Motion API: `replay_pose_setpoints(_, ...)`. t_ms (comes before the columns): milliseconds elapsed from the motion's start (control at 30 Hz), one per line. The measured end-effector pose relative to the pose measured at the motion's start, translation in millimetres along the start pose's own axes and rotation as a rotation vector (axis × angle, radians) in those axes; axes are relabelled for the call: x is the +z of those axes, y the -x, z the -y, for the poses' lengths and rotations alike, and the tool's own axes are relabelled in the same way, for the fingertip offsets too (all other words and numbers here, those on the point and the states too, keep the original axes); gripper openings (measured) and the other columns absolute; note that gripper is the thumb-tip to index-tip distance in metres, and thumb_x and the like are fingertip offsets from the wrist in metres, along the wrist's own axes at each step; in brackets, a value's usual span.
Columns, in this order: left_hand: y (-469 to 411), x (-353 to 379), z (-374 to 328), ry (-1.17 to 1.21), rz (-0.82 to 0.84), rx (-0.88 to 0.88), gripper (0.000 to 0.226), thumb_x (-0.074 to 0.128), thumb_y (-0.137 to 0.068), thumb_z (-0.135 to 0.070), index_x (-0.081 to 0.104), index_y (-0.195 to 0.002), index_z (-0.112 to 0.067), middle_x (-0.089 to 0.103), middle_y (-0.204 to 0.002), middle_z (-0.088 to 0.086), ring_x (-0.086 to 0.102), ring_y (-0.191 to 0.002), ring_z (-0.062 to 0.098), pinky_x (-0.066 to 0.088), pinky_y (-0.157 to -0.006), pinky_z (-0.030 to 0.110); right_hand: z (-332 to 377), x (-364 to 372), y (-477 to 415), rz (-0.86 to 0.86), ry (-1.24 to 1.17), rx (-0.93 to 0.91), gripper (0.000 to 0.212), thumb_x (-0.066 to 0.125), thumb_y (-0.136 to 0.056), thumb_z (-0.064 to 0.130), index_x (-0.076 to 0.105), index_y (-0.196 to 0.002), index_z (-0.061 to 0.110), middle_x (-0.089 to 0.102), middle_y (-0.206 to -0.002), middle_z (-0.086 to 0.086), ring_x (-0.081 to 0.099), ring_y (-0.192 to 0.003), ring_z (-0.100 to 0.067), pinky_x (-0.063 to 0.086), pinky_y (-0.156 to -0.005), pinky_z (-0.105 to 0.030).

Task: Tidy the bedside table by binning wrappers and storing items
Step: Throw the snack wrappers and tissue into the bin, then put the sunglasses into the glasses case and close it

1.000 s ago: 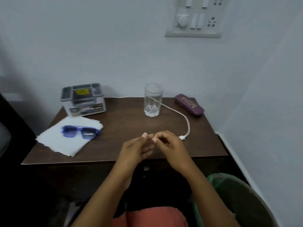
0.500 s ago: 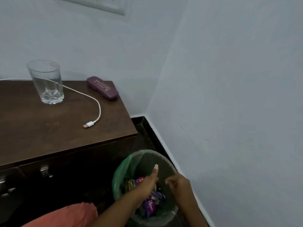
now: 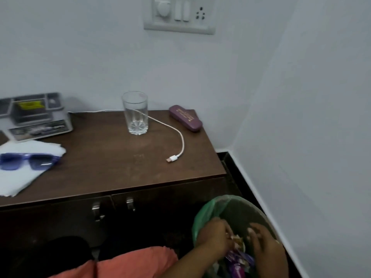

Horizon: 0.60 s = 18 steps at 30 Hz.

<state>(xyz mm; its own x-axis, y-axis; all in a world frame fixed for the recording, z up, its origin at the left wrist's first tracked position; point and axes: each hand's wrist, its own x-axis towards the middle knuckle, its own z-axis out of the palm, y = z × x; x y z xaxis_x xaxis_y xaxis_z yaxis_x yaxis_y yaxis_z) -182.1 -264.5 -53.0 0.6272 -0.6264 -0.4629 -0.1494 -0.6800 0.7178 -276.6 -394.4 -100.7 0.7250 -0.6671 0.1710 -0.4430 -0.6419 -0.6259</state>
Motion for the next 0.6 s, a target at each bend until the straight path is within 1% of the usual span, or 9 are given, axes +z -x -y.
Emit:
replay_pose_setpoints(33,2,-8,-1,-0.030,-0.044,0.054,0.021,0.069,-0.081,-0.027,0.062,-0.101,-0.029,0.053,-0.128,-0.003,0.050,-0.121,0.017,0.039,-0.100,0.026,13,0,1,-0.029,0.036,-0.044,0.017,0.064,-0.084,0.025,0.071,-0.090,0.040,0.074,-0.088,-0.007,0.068,-0.086,-0.029,0.047,-0.082,-0.033)
replay_pose_setpoints(67,8,-15,-1,-0.069,-0.090,0.107,0.036,0.066,-0.082,-0.027,0.056,-0.117,-0.028,0.048,-0.135,-0.004,0.048,-0.123,0.017,0.037,-0.103,0.027,25,-3,1,-0.038,0.085,-0.059,0.024,0.056,-0.084,0.035,0.075,-0.091,0.022,0.073,-0.095,-0.014,0.068,-0.091,-0.033,0.044,-0.084,-0.033)
replay_pose_setpoints(100,15,-25,-3,-0.105,-0.137,0.143,0.041,0.063,-0.084,-0.029,0.053,-0.124,-0.029,0.050,-0.135,-0.004,0.049,-0.121,0.016,0.038,-0.102,0.029,31,1,2,-0.052,0.124,-0.073,0.042,0.048,-0.080,0.044,0.075,-0.087,0.012,0.073,-0.098,-0.016,0.067,-0.094,-0.034,0.042,-0.086,-0.033)
replay_pose_setpoints(133,22,-37,-4,-0.145,-0.180,0.190,0.038,0.060,-0.086,-0.033,0.054,-0.123,-0.030,0.056,-0.129,-0.004,0.053,-0.117,0.016,0.039,-0.100,0.030,40,3,4,-0.026,0.125,-0.071,0.050,0.043,-0.077,0.050,0.075,-0.081,0.011,0.072,-0.099,-0.015,0.066,-0.097,-0.035,0.043,-0.087,-0.035)
replay_pose_setpoints(233,49,-77,0,-0.239,-0.424,0.347,0.028,0.055,-0.086,-0.047,0.067,-0.097,-0.024,0.066,-0.109,-0.007,0.059,-0.101,0.012,0.041,-0.090,0.028,74,8,1,-0.087,0.049,-0.115,0.048,0.042,-0.075,0.052,0.071,-0.066,0.015,0.070,-0.098,-0.016,0.063,-0.098,-0.038,0.042,-0.086,-0.036)
replay_pose_setpoints(367,76,-137,43,-0.145,-0.775,0.417,0.017,0.066,-0.076,-0.042,0.066,-0.081,-0.026,0.063,-0.118,-0.016,0.056,-0.107,-0.001,0.040,-0.094,0.022,137,22,-2,-0.186,-0.177,-0.248,0.039,0.048,-0.075,0.042,0.070,-0.087,0.012,0.060,-0.110,-0.014,0.058,-0.102,-0.037,0.039,-0.092,-0.033)
replay_pose_setpoints(467,88,-187,77,-0.068,-0.975,0.383,0.019,0.070,-0.076,-0.032,0.063,-0.094,-0.031,0.058,-0.121,-0.018,0.052,-0.112,-0.001,0.039,-0.095,0.019,189,41,-8,-0.156,-0.386,-0.290,0.026,0.059,-0.084,0.027,0.064,-0.107,0.016,0.053,-0.116,-0.001,0.055,-0.108,-0.023,0.045,-0.092,-0.031)
replay_pose_setpoints(500,88,-201,87,-0.025,-1.019,0.354,0.024,0.071,-0.078,-0.029,0.062,-0.101,-0.031,0.056,-0.122,-0.017,0.051,-0.113,-0.001,0.037,-0.094,0.015,206,49,-11,-0.109,-0.451,-0.278,0.028,0.063,-0.085,0.019,0.060,-0.113,0.019,0.050,-0.119,0.004,0.054,-0.109,-0.019,0.046,-0.090,-0.032)
replay_pose_setpoints(600,75,-229,99,0.156,-1.096,0.305,0.038,0.066,-0.085,-0.026,0.056,-0.121,-0.026,0.052,-0.126,-0.012,0.046,-0.116,0.000,0.030,-0.095,0.004,259,72,-26,0.007,-0.575,-0.276,0.047,0.063,-0.086,0.009,0.048,-0.129,0.017,0.045,-0.128,0.012,0.047,-0.116,-0.005,0.037,-0.097,-0.015)
